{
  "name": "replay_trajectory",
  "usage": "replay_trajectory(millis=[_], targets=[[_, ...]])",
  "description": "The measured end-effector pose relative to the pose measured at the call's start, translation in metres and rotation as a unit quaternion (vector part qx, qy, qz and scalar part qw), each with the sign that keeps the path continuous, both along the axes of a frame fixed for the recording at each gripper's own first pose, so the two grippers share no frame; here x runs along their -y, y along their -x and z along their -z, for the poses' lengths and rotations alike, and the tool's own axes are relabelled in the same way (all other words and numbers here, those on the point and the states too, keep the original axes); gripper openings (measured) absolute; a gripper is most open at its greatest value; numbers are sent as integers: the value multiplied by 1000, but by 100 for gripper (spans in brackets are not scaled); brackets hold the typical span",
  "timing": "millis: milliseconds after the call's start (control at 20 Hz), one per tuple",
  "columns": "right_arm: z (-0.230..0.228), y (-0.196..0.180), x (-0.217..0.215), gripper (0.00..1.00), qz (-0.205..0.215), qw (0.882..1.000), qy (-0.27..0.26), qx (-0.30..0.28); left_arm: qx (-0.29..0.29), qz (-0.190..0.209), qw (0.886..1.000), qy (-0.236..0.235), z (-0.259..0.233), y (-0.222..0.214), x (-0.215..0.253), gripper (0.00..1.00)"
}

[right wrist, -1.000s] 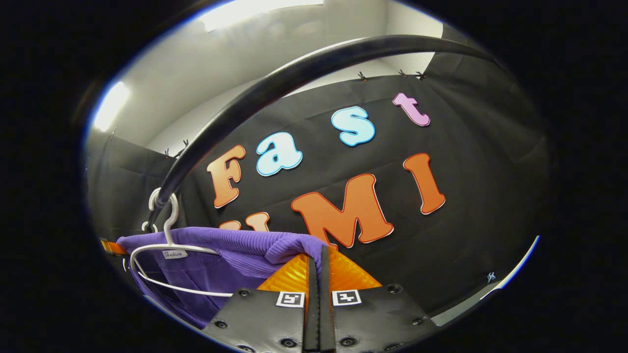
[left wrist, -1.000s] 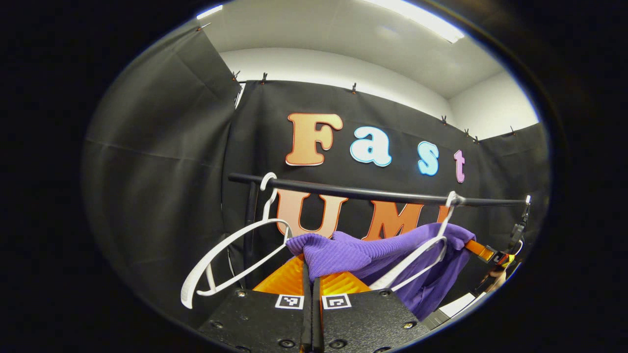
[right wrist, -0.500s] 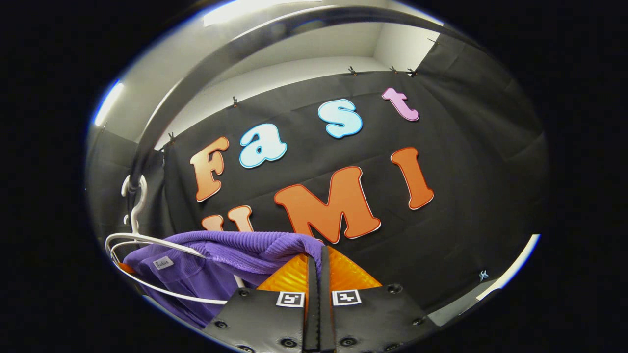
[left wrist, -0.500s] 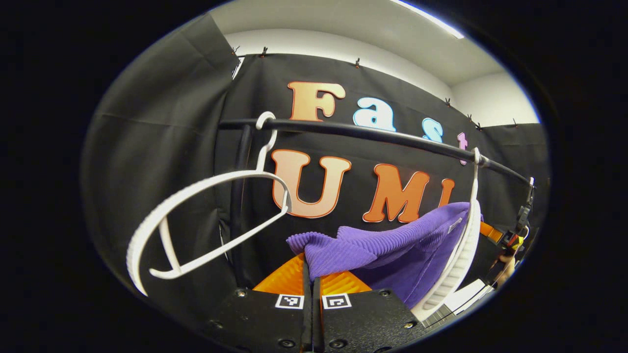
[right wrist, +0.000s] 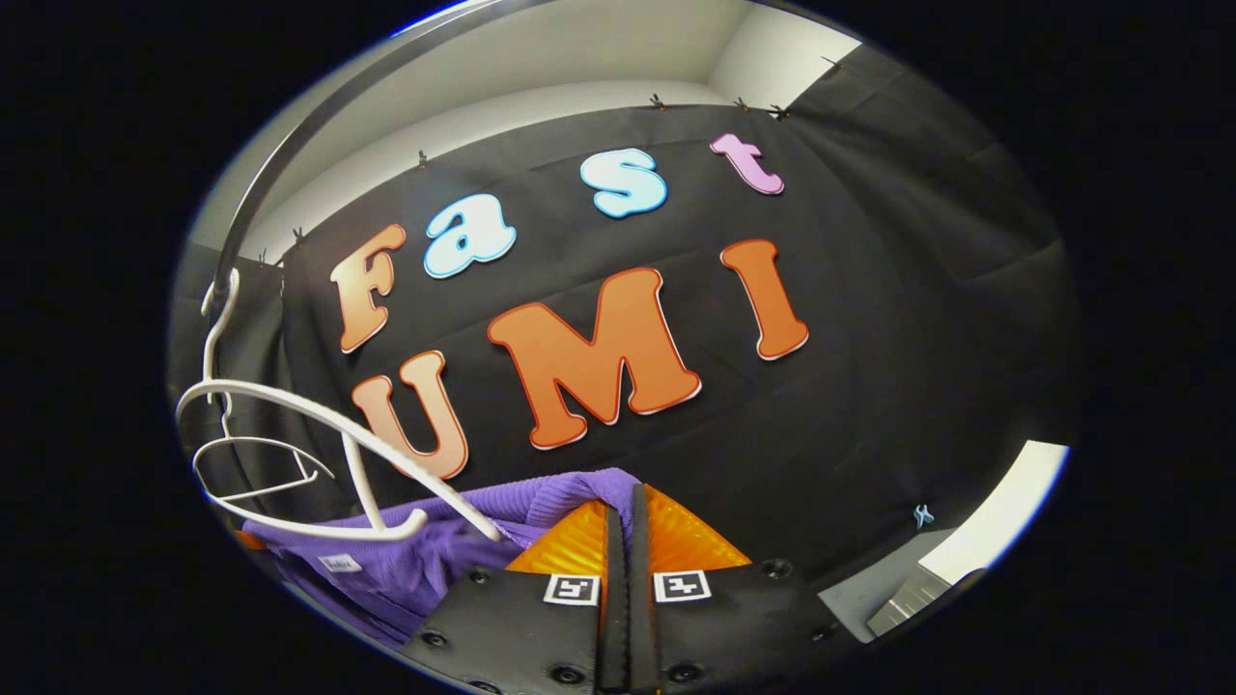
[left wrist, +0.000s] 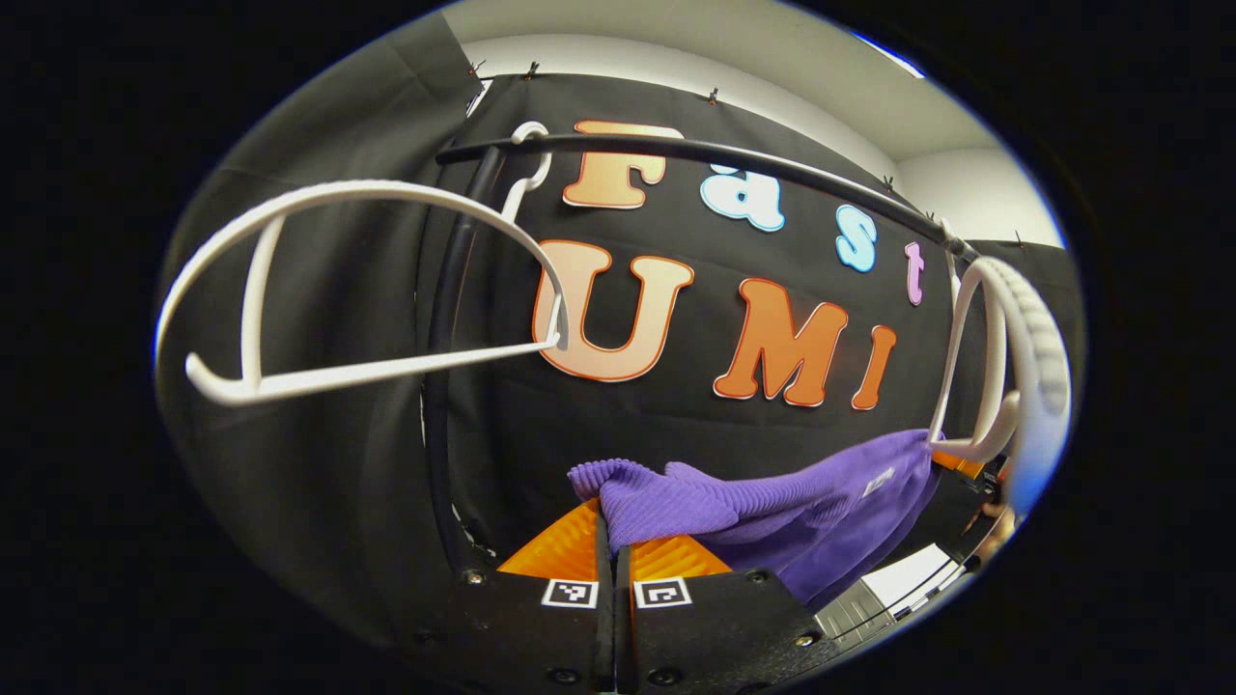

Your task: Grasp the clothes on the hanger with both hands and then place them into the laundry hamper below.

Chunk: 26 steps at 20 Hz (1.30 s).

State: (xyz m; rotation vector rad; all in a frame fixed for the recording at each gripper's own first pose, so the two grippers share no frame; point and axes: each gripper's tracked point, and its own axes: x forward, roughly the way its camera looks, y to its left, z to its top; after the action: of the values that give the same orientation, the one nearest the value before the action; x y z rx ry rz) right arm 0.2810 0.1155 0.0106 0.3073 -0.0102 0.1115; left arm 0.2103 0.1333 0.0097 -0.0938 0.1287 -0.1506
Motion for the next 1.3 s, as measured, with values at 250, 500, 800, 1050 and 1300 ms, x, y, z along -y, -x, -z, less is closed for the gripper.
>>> replay_trajectory(millis=[250, 500, 800, 1050, 1300], targets=[[34, 23, 8, 7, -3, 1000, -2, -27, -23, -9, 1000, 0, 33, 18, 4, 0], [58, 43, 11, 7, -13, 999, 7, -53, -41, -6, 999, 13, 61, 35, 23, 0], [86, 69, 11, 7, -31, 996, 12, -84, -69, 43, 997, 10, 86, 46, 82, 0], [99, 84, 16, 7, -47, 994, 21, -99, -82, 80, 993, 8, 98, 51, 132, 1], [109, 93, 21, 7, -62, 991, 32, -113, -103, 114, 988, 1, 115, 54, 179, 1]])
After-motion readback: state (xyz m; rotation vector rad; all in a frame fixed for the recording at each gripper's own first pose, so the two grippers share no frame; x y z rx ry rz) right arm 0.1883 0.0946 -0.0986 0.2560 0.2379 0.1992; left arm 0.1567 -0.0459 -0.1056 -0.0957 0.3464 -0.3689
